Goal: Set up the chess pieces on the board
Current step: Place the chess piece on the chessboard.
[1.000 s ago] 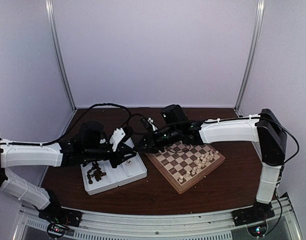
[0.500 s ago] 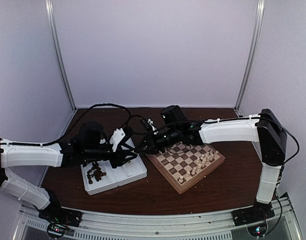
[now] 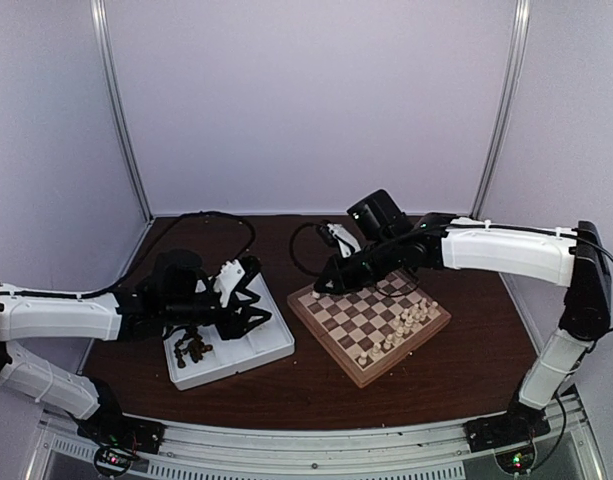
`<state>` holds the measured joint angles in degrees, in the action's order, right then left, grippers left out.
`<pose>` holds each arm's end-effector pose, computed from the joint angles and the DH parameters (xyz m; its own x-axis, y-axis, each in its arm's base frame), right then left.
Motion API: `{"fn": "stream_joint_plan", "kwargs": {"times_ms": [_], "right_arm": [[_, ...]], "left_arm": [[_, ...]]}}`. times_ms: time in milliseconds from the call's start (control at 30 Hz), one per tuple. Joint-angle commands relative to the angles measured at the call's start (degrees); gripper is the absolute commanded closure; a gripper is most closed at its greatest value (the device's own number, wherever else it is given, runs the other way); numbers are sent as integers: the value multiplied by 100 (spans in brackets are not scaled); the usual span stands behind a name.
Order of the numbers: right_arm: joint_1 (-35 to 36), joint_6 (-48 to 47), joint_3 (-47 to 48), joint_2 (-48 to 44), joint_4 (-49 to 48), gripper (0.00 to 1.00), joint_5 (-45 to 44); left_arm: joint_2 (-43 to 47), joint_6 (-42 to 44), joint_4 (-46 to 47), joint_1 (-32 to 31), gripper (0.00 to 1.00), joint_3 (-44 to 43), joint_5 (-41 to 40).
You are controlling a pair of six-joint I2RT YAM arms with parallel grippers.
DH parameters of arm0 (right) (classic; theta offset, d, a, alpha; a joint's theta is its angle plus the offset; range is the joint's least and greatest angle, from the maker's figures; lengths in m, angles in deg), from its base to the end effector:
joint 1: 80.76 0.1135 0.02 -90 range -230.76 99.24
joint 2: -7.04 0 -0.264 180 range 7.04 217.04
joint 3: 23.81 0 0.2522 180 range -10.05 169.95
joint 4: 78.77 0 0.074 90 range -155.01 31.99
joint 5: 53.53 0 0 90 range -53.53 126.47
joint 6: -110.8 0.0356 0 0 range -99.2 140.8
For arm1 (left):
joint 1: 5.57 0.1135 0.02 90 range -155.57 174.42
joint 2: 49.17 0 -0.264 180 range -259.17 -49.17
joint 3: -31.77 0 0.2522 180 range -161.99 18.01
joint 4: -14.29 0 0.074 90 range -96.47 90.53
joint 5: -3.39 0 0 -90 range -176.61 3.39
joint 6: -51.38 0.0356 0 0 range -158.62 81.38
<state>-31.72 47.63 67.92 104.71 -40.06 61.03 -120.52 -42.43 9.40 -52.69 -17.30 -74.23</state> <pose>0.2391 0.2980 0.2743 -0.8086 -0.3053 -0.5030 -0.5779 0.5723 0.5818 0.1752 -0.1999 0.2184 -0.3662 0.2990 -0.8812 0.8230 0.5459 -0.1568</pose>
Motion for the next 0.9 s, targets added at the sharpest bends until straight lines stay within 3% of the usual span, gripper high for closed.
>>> {"fn": "stream_joint_plan", "kwargs": {"times_ms": [0,333,867], "right_arm": [[-77,-893,-303,-604,1263,100,-1752],[-313,-1007,-1387,-1376,1215,100,-2491],[-341,-1166,-1575,-786,1228,95,-2614]], "left_arm": [[96,-445,-40,-2,45,-117,-765],[-42,-802,-860,100,43,-745,-1017],[-302,-820,-1258,97,43,-962,-896]]}}
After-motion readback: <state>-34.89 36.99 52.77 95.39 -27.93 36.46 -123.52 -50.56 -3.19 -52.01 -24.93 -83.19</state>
